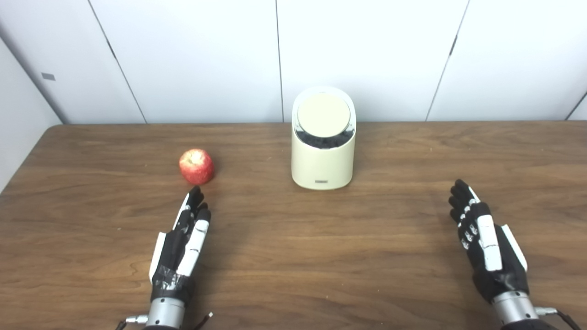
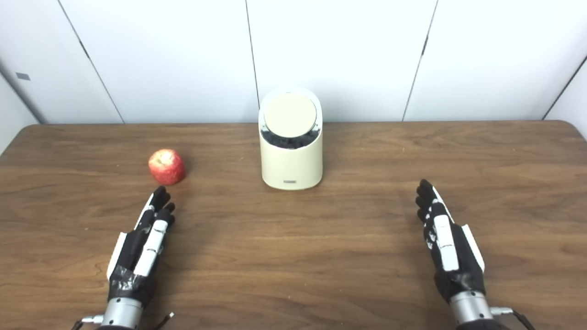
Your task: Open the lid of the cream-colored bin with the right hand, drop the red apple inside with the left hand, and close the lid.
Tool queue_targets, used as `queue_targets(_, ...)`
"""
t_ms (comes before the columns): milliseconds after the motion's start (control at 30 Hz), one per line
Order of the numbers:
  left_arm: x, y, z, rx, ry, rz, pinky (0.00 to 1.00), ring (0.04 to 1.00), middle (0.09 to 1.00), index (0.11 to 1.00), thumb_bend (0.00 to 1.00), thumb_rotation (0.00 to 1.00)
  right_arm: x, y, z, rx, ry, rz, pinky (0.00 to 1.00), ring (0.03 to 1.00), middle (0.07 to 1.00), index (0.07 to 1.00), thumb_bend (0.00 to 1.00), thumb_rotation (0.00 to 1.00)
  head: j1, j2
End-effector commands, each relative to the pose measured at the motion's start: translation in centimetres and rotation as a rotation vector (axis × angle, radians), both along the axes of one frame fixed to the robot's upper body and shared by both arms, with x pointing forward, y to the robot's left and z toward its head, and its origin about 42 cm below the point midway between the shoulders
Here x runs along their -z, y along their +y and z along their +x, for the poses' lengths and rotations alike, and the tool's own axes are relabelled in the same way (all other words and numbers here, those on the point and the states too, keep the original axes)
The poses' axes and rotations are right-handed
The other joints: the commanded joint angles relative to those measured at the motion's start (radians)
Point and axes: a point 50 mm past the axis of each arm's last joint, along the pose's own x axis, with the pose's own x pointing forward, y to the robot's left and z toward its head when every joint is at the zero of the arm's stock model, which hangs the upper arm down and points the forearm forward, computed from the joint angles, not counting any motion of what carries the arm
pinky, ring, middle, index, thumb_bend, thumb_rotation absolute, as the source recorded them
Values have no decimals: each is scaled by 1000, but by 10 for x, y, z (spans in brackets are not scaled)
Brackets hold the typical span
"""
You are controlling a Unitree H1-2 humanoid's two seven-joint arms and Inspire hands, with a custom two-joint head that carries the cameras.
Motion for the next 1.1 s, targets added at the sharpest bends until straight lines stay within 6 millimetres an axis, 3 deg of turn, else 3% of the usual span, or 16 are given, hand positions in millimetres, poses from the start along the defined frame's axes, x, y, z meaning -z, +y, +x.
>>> queue_targets(0,-8,0,-2,4,-49,14,1000,981,986,1000,483,687,-17,2,5,-13,-90,-5,1000,975,969,945,613,969,-2,0)
queue_targets(567,-6,7,0,-6,-53,25,977,969,977,992,506,685,-19,12,4,-22,-94,-4,1000,973,962,937,609,971,-43,-4)
queue_targets(767,-1,6,0,1,-54,12,997,984,991,1000,485,675,-18,14,6,-29,-88,-37,998,987,970,943,570,947,-46,-38)
queue_targets(1067,4,3,-3,14,-41,13,1000,995,999,1000,483,646,-41,18,37,-57,-121,-114,993,997,977,938,697,886,-58,-75)
